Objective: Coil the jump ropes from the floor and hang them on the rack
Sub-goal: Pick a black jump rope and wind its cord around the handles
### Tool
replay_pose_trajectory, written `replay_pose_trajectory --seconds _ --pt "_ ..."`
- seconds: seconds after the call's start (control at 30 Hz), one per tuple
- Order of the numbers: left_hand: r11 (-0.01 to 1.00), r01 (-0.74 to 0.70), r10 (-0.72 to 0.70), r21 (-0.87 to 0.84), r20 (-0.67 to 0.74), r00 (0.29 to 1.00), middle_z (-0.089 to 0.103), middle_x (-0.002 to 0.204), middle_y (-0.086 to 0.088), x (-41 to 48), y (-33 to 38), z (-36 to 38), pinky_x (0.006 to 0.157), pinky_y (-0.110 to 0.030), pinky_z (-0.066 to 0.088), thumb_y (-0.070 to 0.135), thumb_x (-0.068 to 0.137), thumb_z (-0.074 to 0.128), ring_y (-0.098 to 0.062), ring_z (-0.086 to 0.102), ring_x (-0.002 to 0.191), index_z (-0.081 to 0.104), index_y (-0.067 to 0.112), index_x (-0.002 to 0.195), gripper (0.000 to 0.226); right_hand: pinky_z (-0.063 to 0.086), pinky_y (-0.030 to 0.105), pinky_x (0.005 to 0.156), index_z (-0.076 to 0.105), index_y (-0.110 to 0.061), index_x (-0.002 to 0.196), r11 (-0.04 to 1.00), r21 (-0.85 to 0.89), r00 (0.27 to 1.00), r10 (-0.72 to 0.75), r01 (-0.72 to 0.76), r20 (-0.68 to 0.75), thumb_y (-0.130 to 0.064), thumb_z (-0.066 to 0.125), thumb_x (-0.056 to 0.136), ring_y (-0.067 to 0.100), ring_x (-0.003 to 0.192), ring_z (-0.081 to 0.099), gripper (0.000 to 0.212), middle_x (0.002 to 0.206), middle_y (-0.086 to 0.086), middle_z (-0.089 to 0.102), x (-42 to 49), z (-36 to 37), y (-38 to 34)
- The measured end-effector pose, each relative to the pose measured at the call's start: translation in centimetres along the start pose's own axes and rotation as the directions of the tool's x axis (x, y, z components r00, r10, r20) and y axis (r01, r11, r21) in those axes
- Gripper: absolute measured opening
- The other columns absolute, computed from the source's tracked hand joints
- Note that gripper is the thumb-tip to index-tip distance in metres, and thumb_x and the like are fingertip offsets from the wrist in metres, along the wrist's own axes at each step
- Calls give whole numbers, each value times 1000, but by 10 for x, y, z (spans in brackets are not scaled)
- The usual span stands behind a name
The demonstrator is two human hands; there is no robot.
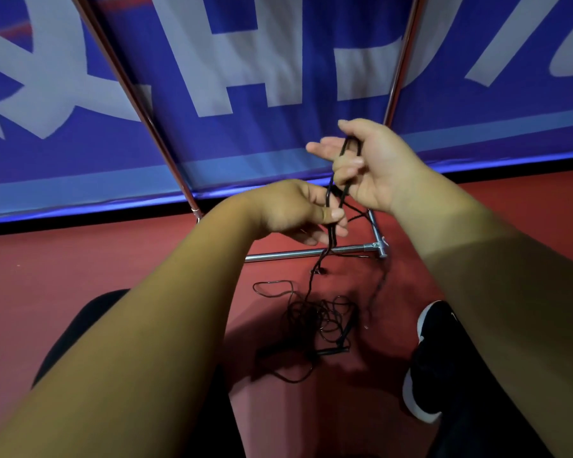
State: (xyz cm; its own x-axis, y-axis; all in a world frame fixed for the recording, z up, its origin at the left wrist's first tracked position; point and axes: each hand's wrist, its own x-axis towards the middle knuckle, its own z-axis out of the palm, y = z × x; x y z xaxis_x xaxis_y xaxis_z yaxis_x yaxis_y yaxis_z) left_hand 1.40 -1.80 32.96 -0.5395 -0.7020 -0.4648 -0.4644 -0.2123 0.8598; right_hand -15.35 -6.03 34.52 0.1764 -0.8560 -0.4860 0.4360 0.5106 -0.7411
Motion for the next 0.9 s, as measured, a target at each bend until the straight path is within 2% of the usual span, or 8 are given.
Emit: replay_pose_trajectory --seconds 0.17,0.3,0.43,0.53,0.63,0.7,0.77,0.9 --pt "990 -44 26 -132 -133 991 79 110 -10 -5 10 -9 90 -44 60 24 107 59 -20 73 82 70 13 110 17 55 27 49 61 8 126 978 -207 978 -20 -24 -210 -50 50 109 13 49 62 61 109 29 75 14 -14 8" --pt "921 -151 42 -359 -295 955 80 106 -5 -8 18 -16 66 -30 63 30 107 57 -17 76 76 68 14 112 20 60 38 75 72 -4 111 874 -467 990 101 -135 -96 -79 30 102 28 78 77 86 92 12 80 5 -13 20" --pt "715 -269 -55 -645 -436 898 80 101 2 -7 20 -33 58 -19 59 29 107 56 -11 75 76 67 17 107 16 50 49 105 71 -10 128 714 -682 955 288 -162 75 -90 -2 91 37 110 75 114 113 14 80 2 -7 37" --pt "483 -426 -123 -765 -541 832 80 92 -3 -9 17 -46 64 -19 60 20 109 54 -15 78 80 65 12 104 14 45 47 104 74 -16 126 590 -800 911 382 -112 155 -95 -7 84 35 117 73 121 117 8 80 -3 -7 46" --pt "302 -549 -165 -779 -610 775 78 89 -13 -9 10 -58 75 -28 65 12 109 52 -23 77 87 62 3 114 14 52 48 98 76 -21 121 548 -836 903 380 -44 201 -95 22 88 27 105 74 97 117 4 80 -4 -10 54" --pt "263 -583 -197 -768 -635 747 76 91 -18 -8 5 -64 83 -35 65 13 109 53 -29 77 96 58 -2 130 26 57 51 100 75 -20 118 516 -855 917 317 48 243 -63 52 104 21 98 73 51 115 1 80 -4 -12 57" --pt "301 -563 -225 -770 -631 743 74 102 -22 -5 2 -67 87 -38 64 23 110 52 -34 75 106 55 -6 137 40 61 47 97 74 -18 117 501 -859 924 271 106 272 -32 58 110 19 96 75 23 112 1 81 -5 -10 59" --pt "544 -299 -259 -784 -496 829 67 128 -25 -5 2 -64 102 -48 55 29 106 38 -42 68 115 55 -4 126 42 65 43 88 72 -15 117 668 -738 952 154 95 263 -26 54 112 23 93 79 21 112 4 81 -8 0 49"
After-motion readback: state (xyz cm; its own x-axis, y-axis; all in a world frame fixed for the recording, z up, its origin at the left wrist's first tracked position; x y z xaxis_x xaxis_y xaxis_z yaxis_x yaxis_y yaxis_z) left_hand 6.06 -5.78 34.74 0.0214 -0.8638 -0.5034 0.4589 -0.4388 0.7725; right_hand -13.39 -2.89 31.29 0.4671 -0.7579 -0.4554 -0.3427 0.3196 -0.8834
